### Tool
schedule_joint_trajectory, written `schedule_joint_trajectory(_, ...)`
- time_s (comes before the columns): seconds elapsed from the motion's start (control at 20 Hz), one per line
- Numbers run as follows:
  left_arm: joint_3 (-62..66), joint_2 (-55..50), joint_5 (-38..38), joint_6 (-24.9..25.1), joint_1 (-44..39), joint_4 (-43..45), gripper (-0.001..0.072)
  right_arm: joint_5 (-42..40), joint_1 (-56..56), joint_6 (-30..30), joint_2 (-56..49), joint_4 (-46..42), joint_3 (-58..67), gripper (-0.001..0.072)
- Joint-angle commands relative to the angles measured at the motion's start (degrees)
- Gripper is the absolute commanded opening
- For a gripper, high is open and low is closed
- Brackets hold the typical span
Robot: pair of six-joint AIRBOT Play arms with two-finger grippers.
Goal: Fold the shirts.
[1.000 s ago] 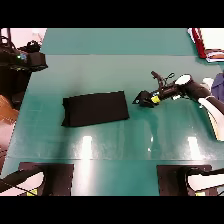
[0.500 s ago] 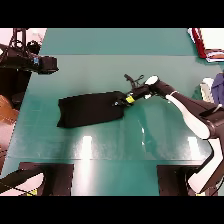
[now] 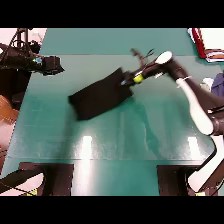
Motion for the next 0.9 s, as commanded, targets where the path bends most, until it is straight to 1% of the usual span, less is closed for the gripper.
schedule_joint_trajectory(0.0,-0.04,-0.04,0.76,0.42,-1.09,-2.75,0.0023,1.70,-11.41,2.03,3.54,-6.36,6.73,0.0017)
schedule_joint_trajectory(0.15,-0.04,-0.04,2.34,0.39,-4.09,-2.82,0.0023,-0.37,-22.77,1.99,6.14,-7.30,9.77,0.0017)
schedule_joint_trajectory(0.3,-0.04,-0.04,3.93,0.37,-7.72,-2.84,0.0023,-3.06,-34.14,1.99,6.36,-7.19,12.79,0.0017)
schedule_joint_trajectory(0.5,-0.04,-0.04,4.02,0.35,-12.96,-2.84,0.0023,-10.84,-46.95,1.88,6.36,-6.05,10.71,0.0017)
schedule_joint_trajectory(0.6,-0.04,-0.04,4.04,0.37,-15.28,-2.82,0.0023,-15.17,-51.84,1.86,6.27,-3.54,9.33,0.0017)
schedule_joint_trajectory(0.7,-0.04,-0.04,4.15,0.35,-16.87,-2.80,0.0023,-17.86,-55.15,1.38,5.60,-0.15,9.88,0.0017)
schedule_joint_trajectory(0.85,-0.04,-0.04,4.63,0.20,-17.35,-2.71,0.0023,-18.10,-57.31,0.07,4.28,3.98,12.35,0.0017)
